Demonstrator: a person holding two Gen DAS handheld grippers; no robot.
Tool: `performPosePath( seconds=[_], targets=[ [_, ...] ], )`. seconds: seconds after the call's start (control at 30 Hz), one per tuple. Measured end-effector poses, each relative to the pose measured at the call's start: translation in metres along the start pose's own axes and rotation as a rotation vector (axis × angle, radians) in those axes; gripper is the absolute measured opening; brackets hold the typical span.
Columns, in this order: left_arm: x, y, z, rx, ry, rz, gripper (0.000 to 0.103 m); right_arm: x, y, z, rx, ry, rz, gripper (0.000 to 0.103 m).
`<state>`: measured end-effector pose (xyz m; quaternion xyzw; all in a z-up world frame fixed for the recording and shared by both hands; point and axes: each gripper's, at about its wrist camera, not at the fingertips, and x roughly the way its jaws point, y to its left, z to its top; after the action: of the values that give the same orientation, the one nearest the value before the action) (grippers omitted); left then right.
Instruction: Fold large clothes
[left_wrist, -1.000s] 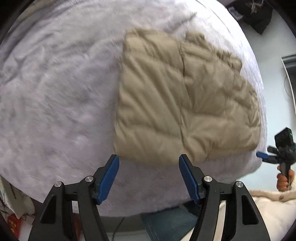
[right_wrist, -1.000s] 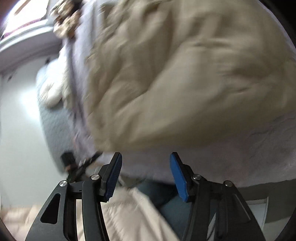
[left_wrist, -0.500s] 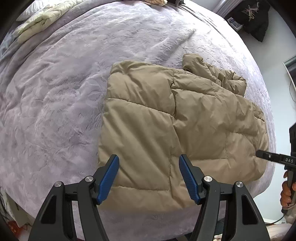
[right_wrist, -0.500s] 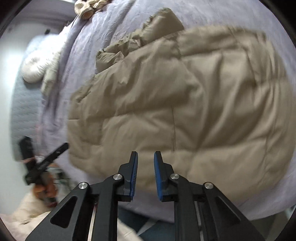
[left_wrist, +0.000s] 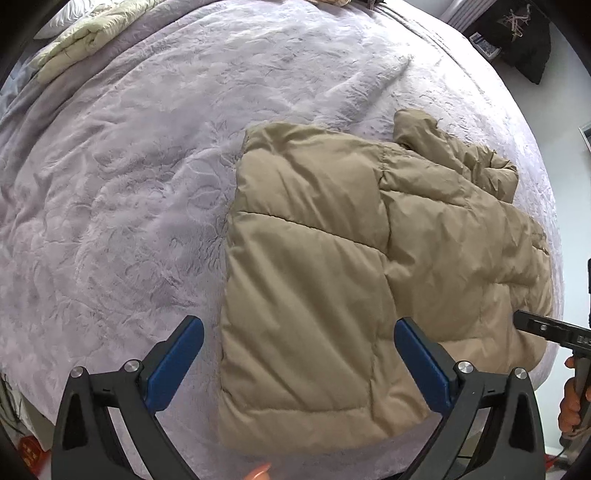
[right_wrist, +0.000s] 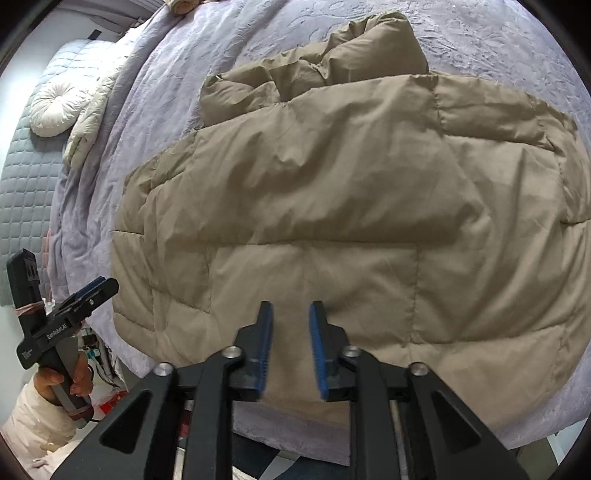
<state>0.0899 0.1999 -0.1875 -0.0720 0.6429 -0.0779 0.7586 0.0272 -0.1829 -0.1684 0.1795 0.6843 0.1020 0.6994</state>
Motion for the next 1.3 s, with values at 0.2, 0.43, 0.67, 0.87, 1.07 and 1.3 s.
performPosePath(
  seconds=[0.2,0.43,0.67,0.87,1.07,1.3],
  targets=[
    [0.009,0.004,0.003,0.024,0.013,0.02,0.103,0.004,0.015,0.004,-0.018,-0.037,-0.035,0.057],
    [0.022,0.013,0.006,0.036,0.039,-0.004,0.103,0.009,0.026,0.008,-0.028,-0.079,-0.068,0.025],
    [0.04,0.025,0.016,0.02,0.063,-0.088,0.103,0.036,0.015,0.033,0.033,-0.095,-0.076,0.025],
    [0.063,0.043,0.028,-0.015,0.116,-0.277,0.103,0.059,0.009,0.044,0.04,-0.068,-0.088,0.024],
    [0.096,0.05,0.041,-0.036,0.224,-0.543,0.103,0.061,0.003,0.042,0.047,-0.07,-0.066,0.023],
    [0.127,0.015,0.052,0.096,0.339,-0.665,0.103,0.062,0.003,0.042,0.041,-0.069,-0.069,0.023]
  ],
)
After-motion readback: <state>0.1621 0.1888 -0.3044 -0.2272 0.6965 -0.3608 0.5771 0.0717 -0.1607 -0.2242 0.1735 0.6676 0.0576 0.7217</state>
